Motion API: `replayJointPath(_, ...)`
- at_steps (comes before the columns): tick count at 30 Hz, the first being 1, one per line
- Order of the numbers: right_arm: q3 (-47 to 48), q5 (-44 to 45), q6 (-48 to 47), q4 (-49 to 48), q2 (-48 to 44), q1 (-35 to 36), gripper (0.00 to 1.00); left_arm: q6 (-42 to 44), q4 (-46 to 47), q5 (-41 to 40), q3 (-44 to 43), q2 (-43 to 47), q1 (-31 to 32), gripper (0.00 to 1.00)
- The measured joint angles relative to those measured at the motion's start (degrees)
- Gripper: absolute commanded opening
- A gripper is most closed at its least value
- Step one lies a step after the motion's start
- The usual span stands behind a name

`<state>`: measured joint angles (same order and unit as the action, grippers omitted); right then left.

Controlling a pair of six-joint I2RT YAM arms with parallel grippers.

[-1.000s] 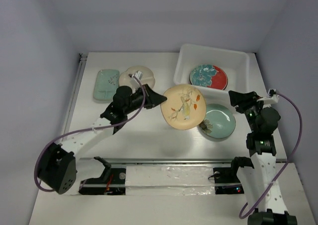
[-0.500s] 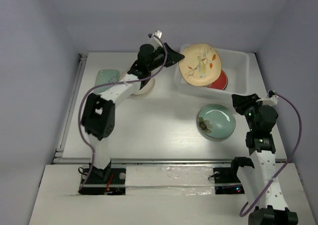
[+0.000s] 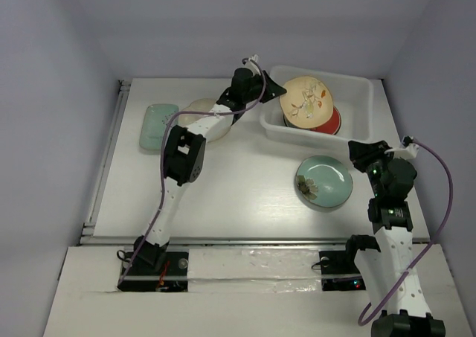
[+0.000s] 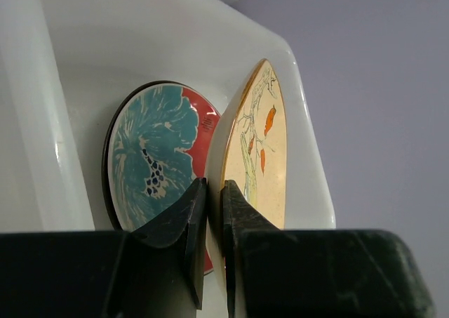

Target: Place the plates into the plastic bin on the countertop

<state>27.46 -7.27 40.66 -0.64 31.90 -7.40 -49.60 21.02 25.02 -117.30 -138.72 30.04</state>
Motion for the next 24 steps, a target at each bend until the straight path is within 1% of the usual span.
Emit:
replayJointPath(4, 0.0, -0.02, 0.0, 0.0, 0.0, 0.0, 0.27, 0.11, -0.85, -0.31, -2.62, -2.36, 0.81, 0.0)
replayJointPath(11, 0.0, -0.02, 0.0, 0.0, -0.04, 0.0, 0.28, 0.83, -1.2, -1.86, -4.7, -4.59, 3.32, 0.0)
replayJointPath(15, 0.0, -0.02, 0.0, 0.02, -0.11, 0.0, 0.28, 2.64, -2.75, -3.74, -7.28, -6.56, 4.44, 0.0)
replayJointPath(20, 0.0, -0.02, 0.0, 0.04, -0.81, 0.0, 0.28, 6.38, -7.02, -7.63, -9.46, -8.24, 5.7, 0.0)
replayJointPath(21, -0.02, -0.02, 0.0, 0.02, -0.81, 0.0, 0.28, 7.37, -8.0, -8.83, -9.57, -8.39, 5.95, 0.05)
replayJointPath(24, -0.02, -0.02, 0.0, 0.04, -0.81, 0.0, 0.28, 8.79, -10.25, -11.63, -9.73, -8.61, 6.45, 0.16)
